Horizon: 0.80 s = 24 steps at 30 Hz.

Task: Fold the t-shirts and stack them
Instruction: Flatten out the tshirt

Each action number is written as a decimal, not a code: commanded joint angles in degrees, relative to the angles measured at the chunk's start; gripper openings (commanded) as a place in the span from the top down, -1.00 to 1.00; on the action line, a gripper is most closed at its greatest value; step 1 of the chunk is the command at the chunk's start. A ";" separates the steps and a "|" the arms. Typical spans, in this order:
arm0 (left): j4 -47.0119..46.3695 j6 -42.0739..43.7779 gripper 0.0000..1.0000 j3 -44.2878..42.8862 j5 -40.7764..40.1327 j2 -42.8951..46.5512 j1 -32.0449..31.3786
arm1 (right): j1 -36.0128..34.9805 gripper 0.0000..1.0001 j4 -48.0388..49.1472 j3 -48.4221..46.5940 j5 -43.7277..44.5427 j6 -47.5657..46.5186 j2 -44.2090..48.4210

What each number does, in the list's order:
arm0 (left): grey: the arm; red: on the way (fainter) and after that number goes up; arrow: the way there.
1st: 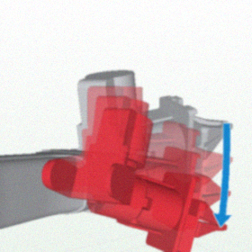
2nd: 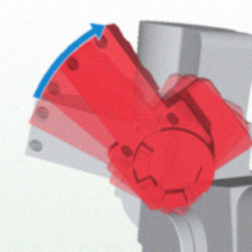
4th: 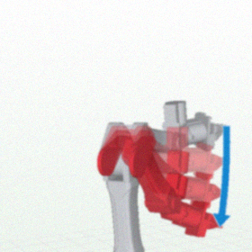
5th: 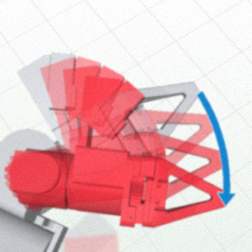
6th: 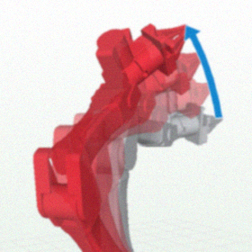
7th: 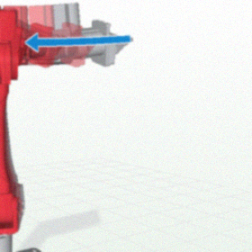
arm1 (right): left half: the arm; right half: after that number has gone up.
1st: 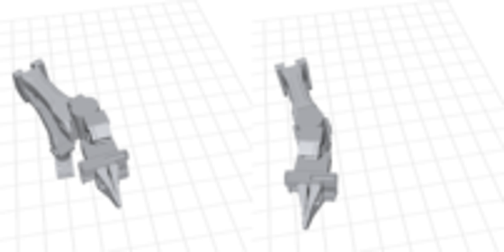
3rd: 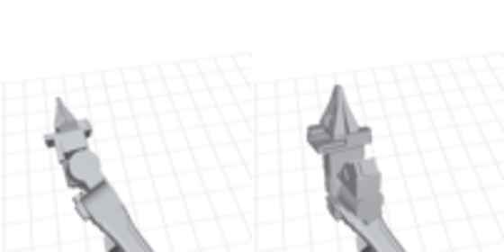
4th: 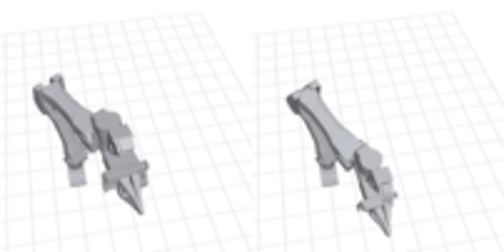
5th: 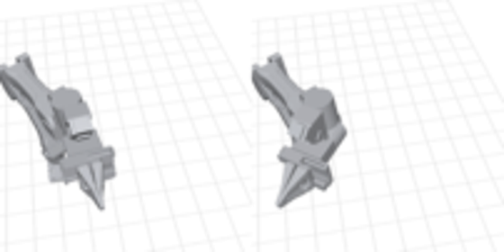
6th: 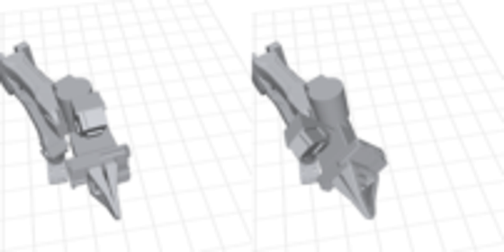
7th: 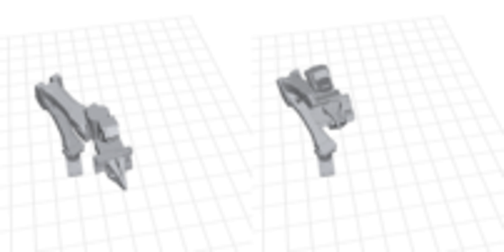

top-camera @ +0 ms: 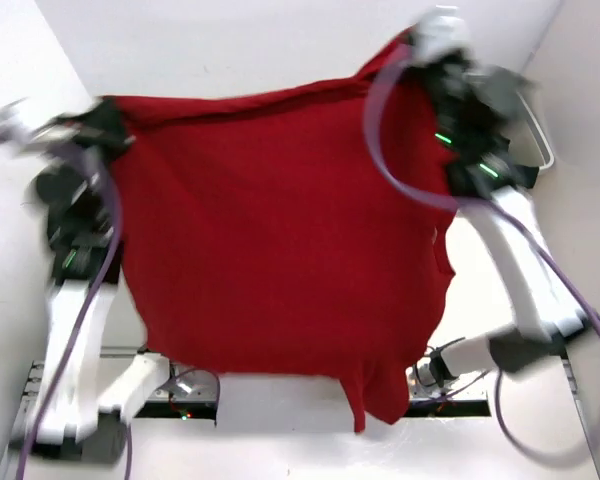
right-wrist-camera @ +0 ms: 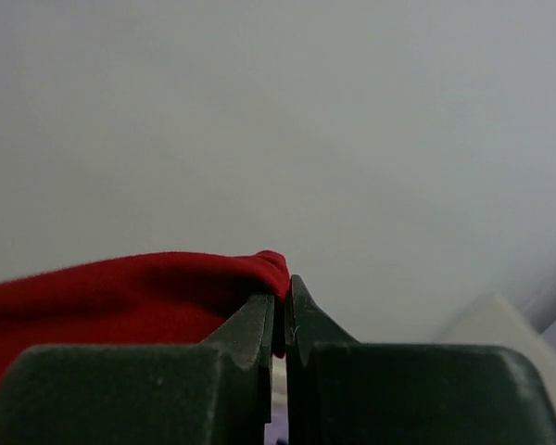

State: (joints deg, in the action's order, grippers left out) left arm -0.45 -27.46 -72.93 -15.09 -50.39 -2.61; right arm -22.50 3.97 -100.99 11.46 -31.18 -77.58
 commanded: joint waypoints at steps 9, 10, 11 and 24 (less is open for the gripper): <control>-1.85 -8.04 0.37 2.64 -6.62 -45.38 0.06 | 4.31 0.47 3.95 7.84 2.34 12.53 -34.36; -0.10 -8.13 0.05 0.09 -6.70 -48.54 0.06 | 4.22 -0.20 1.25 6.17 3.03 13.50 -39.35; 3.75 -7.96 -0.04 -4.63 -6.62 -53.36 0.06 | 4.22 -0.58 -0.87 2.76 3.91 14.47 -41.31; -1.05 -5.41 -0.99 0.59 -0.29 -54.19 -2.30 | 4.31 -0.98 -8.01 25.39 3.65 40.30 -29.39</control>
State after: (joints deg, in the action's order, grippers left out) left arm 1.43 -34.28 -73.84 -18.28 -105.60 -3.03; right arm -18.13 -2.63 -79.50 15.86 -1.87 -111.13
